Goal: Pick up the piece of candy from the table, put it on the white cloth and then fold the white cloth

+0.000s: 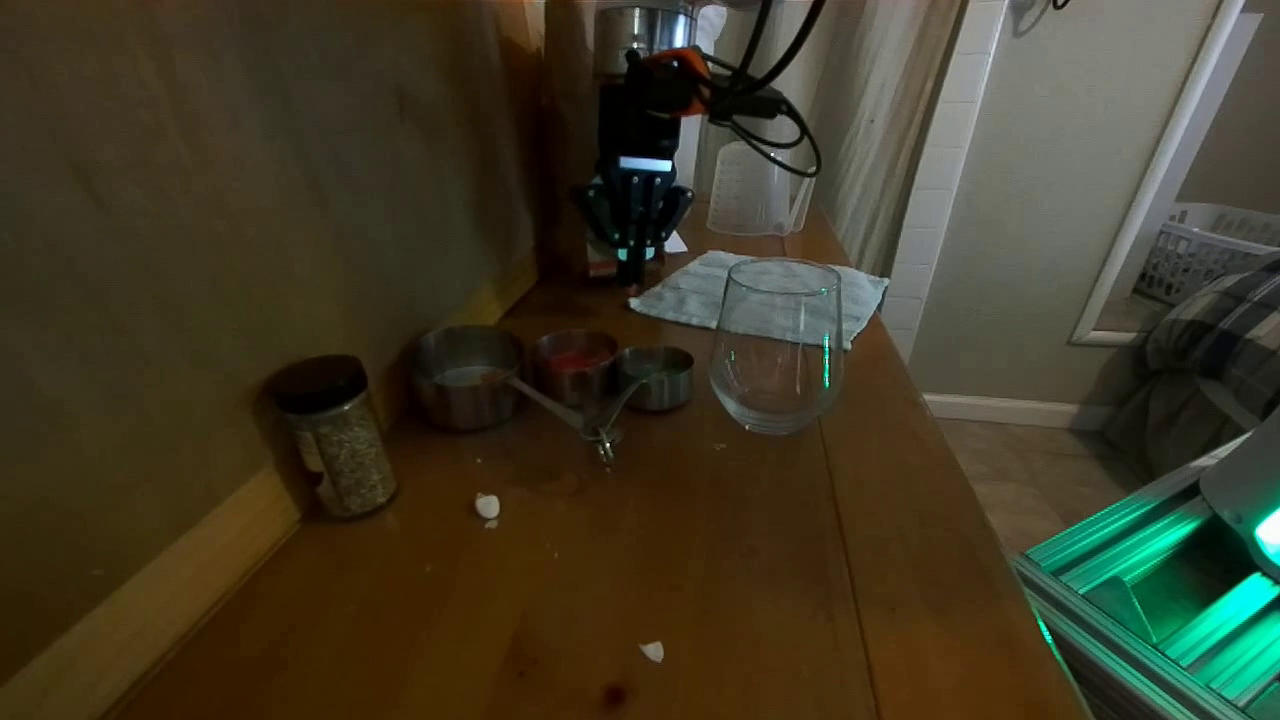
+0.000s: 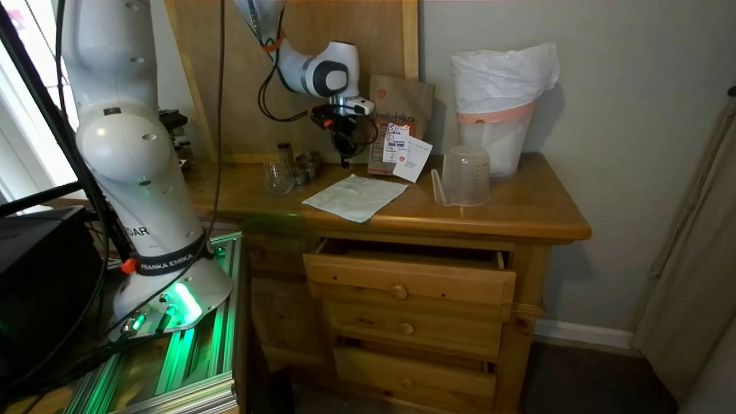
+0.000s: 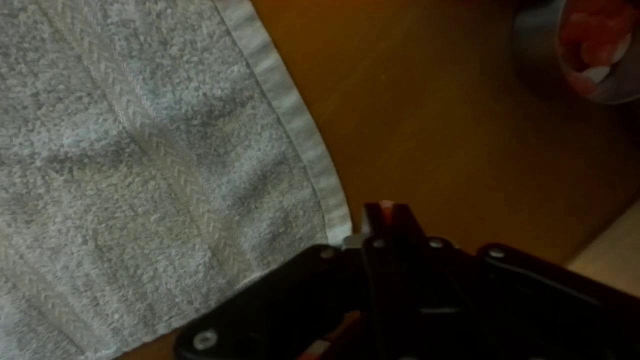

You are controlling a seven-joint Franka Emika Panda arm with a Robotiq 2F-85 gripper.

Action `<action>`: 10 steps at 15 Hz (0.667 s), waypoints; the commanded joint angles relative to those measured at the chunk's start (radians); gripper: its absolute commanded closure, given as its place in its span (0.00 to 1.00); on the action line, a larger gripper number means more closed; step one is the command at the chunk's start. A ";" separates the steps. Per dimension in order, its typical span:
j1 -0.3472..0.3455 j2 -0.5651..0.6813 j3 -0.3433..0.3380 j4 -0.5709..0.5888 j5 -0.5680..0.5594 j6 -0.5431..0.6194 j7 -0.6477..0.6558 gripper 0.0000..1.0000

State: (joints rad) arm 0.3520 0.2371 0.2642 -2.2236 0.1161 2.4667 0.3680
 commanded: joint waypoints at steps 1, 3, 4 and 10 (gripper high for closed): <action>-0.017 -0.076 -0.005 -0.049 0.023 -0.019 0.011 0.94; -0.029 -0.109 -0.011 -0.071 0.022 -0.037 0.016 0.93; -0.038 -0.128 -0.014 -0.087 0.027 -0.047 0.014 0.93; -0.090 -0.227 -0.050 -0.174 -0.004 -0.123 0.058 0.92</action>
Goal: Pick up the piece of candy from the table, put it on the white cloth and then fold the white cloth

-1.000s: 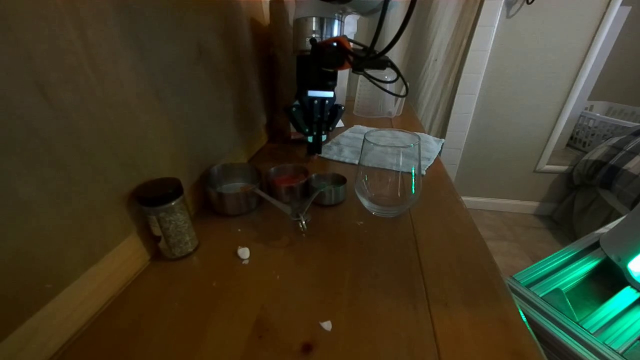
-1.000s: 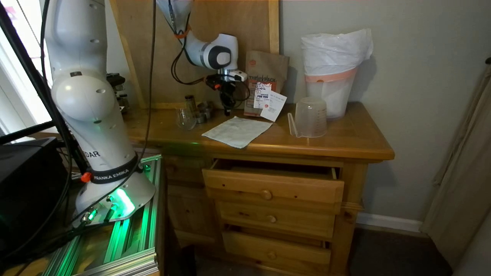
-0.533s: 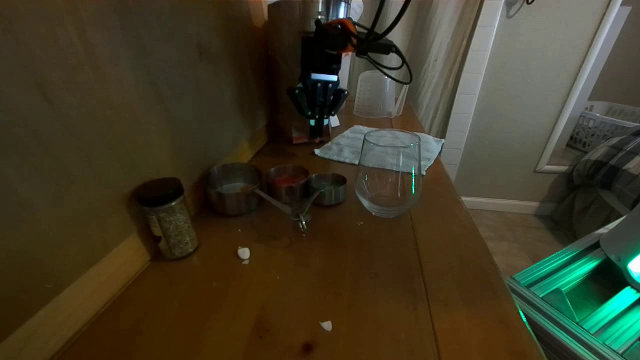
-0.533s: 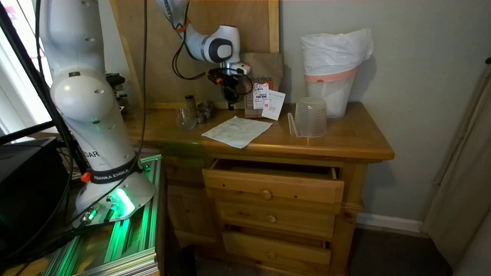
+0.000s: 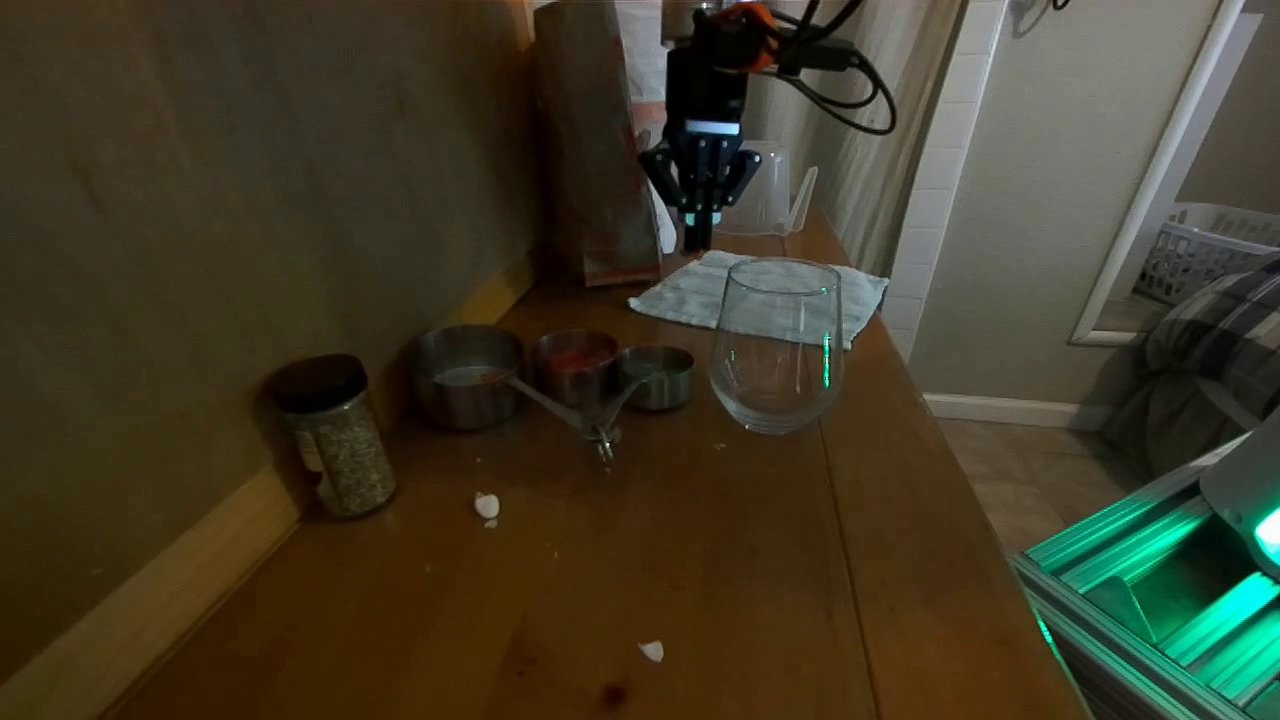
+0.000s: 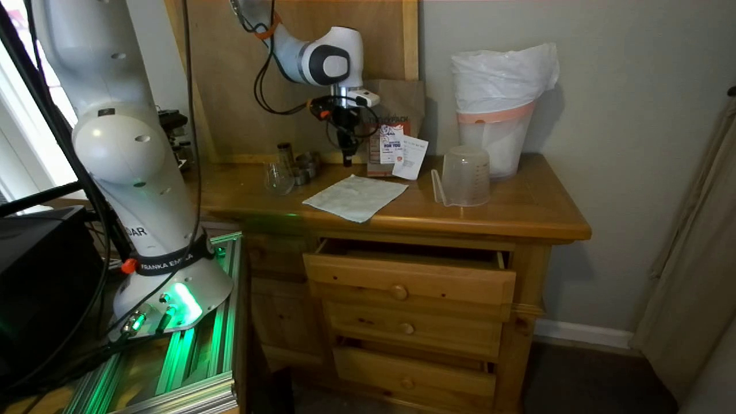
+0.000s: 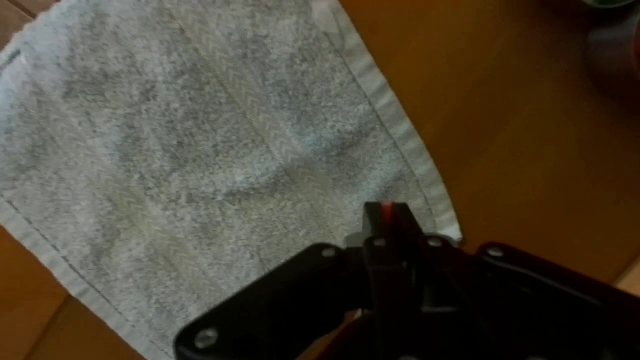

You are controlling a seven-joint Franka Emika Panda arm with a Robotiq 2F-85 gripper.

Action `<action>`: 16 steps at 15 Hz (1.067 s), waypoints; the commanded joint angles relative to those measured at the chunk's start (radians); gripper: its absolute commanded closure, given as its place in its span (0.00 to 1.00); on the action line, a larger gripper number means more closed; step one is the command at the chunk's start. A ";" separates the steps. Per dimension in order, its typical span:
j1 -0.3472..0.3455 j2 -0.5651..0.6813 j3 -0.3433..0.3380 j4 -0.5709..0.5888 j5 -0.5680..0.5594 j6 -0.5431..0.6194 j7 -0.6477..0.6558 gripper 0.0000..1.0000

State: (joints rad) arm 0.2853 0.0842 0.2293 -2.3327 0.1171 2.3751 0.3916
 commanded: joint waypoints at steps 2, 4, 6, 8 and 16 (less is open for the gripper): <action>-0.041 -0.093 -0.027 -0.089 -0.016 -0.050 0.051 0.91; -0.059 -0.100 -0.036 -0.106 -0.017 -0.055 0.057 0.91; -0.071 -0.097 -0.042 -0.116 -0.015 -0.051 0.060 0.92; -0.078 -0.087 -0.042 -0.118 -0.007 -0.045 0.056 0.91; -0.080 -0.055 -0.041 -0.112 -0.002 -0.042 0.055 0.34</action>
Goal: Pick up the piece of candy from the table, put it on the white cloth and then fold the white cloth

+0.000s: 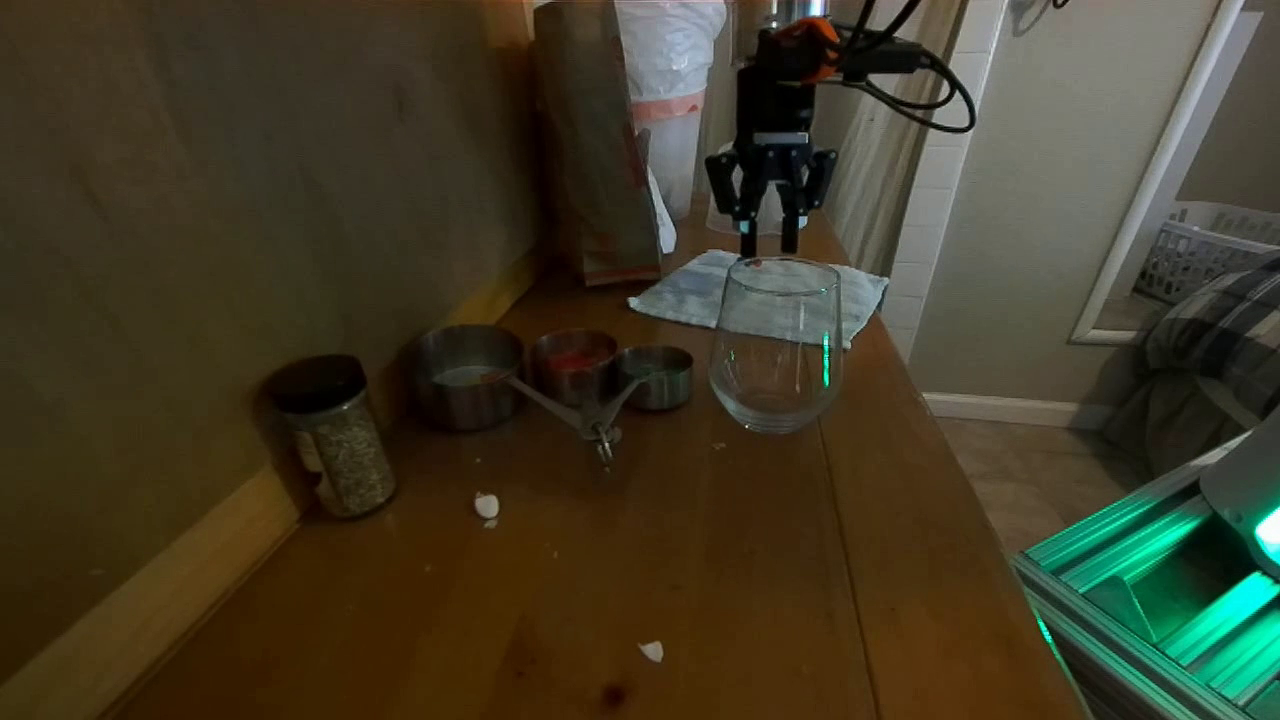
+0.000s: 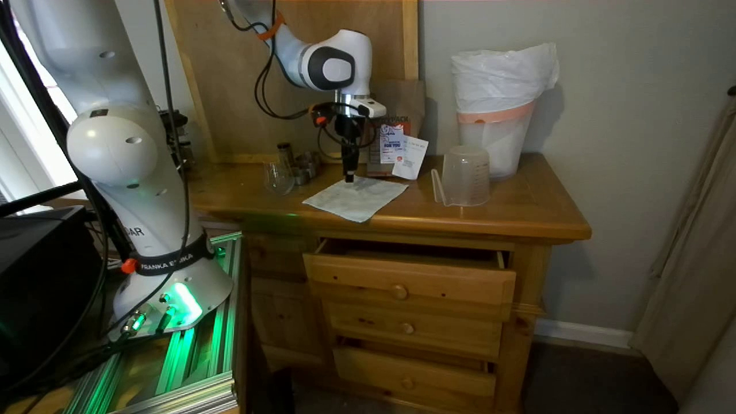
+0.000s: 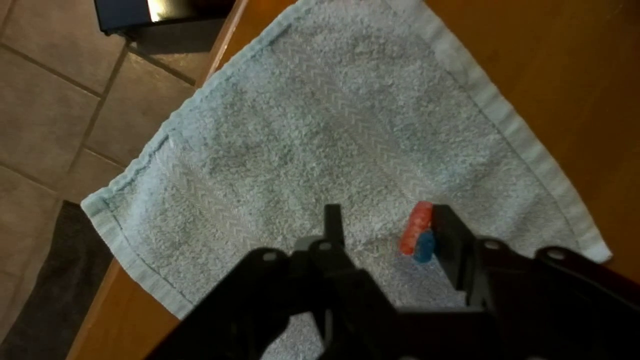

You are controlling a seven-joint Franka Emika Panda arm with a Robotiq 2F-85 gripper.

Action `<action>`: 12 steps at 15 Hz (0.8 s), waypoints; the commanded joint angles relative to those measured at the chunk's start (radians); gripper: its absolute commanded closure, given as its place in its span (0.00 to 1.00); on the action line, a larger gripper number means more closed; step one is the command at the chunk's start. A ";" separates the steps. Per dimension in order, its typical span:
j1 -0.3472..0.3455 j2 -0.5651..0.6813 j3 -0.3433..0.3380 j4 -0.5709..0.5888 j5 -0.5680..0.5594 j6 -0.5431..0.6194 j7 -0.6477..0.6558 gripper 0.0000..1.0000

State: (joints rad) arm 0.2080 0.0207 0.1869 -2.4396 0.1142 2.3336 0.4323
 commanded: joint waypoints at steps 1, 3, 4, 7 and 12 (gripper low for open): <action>-0.003 0.013 0.002 -0.006 0.002 0.001 0.013 0.32; -0.005 0.032 -0.001 -0.010 0.013 0.002 0.006 0.25; -0.007 0.043 -0.003 -0.011 0.017 0.000 0.004 0.26; -0.008 0.074 -0.008 -0.016 0.013 -0.002 0.011 0.04; -0.003 0.125 -0.015 -0.005 0.005 -0.005 0.026 0.00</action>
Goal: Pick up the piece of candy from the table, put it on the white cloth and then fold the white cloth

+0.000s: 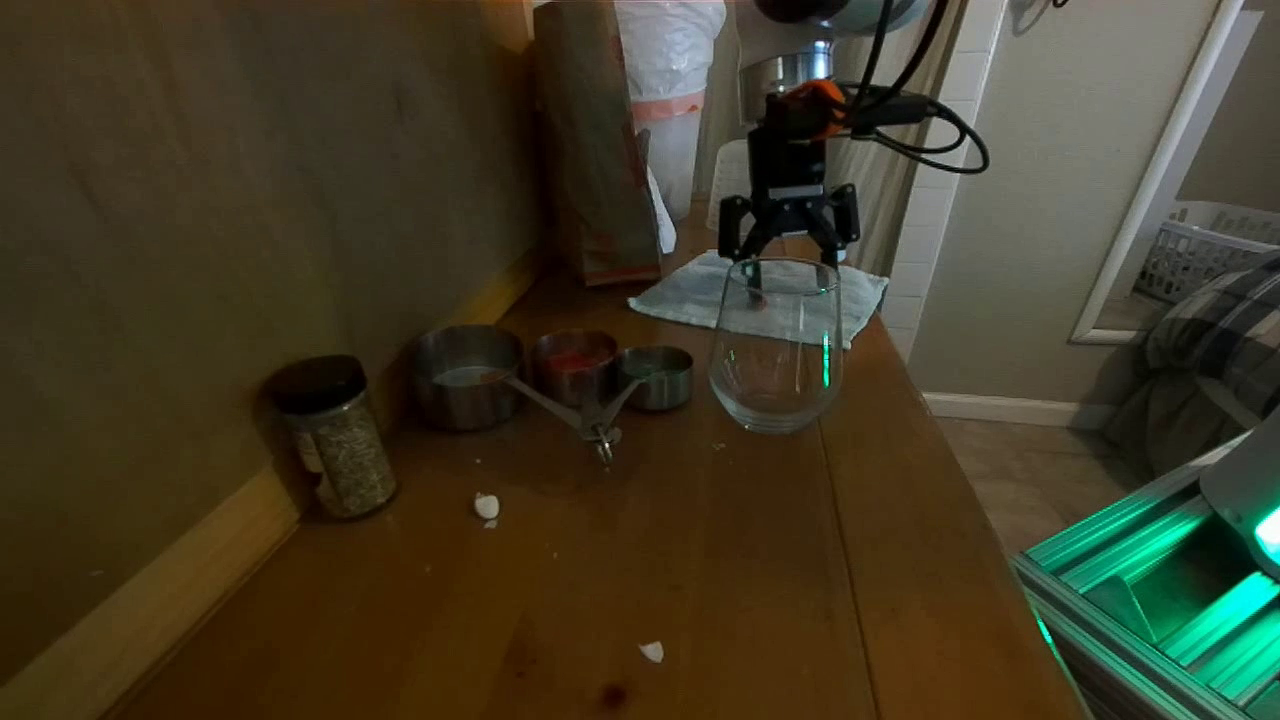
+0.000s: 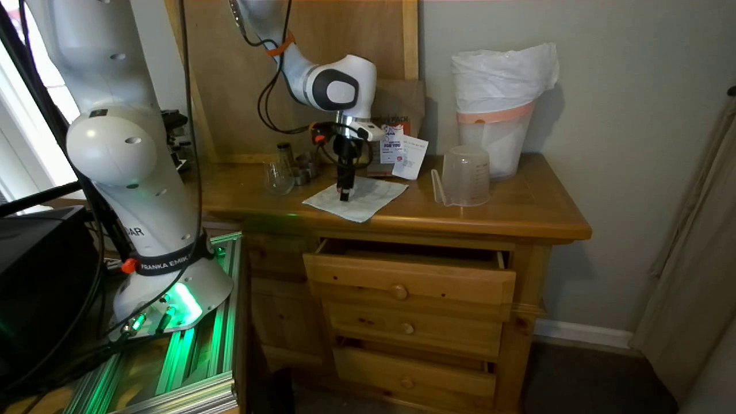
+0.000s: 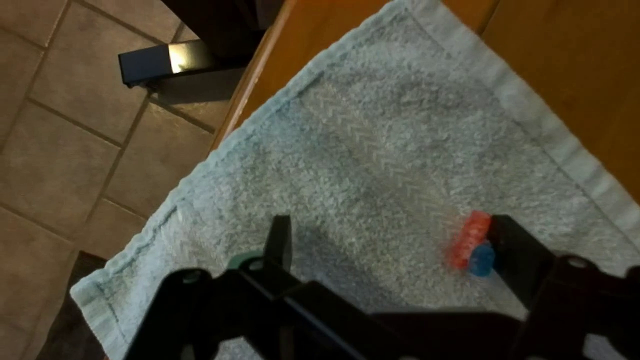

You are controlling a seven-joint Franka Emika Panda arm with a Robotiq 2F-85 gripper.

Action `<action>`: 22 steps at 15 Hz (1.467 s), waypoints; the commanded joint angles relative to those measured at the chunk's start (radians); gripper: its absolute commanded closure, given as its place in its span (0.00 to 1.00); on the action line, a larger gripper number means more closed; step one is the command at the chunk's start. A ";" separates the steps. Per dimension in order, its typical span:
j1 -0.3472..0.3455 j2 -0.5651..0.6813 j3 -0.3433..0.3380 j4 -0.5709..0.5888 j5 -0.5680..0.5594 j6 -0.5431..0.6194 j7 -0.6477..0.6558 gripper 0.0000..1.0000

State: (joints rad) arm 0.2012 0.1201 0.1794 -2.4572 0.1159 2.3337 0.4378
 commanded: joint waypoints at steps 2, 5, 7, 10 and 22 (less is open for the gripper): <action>0.003 0.039 -0.011 0.020 0.003 -0.007 0.031 0.00; 0.003 0.049 -0.017 0.025 0.000 0.000 0.052 0.00; 0.001 0.052 -0.018 0.031 0.016 0.003 0.057 0.00; -0.007 0.055 -0.016 0.043 0.081 -0.009 0.045 0.00; -0.038 0.053 -0.040 0.051 0.285 -0.001 0.070 0.00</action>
State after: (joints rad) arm 0.1690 0.1574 0.1465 -2.4201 0.3716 2.3342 0.4832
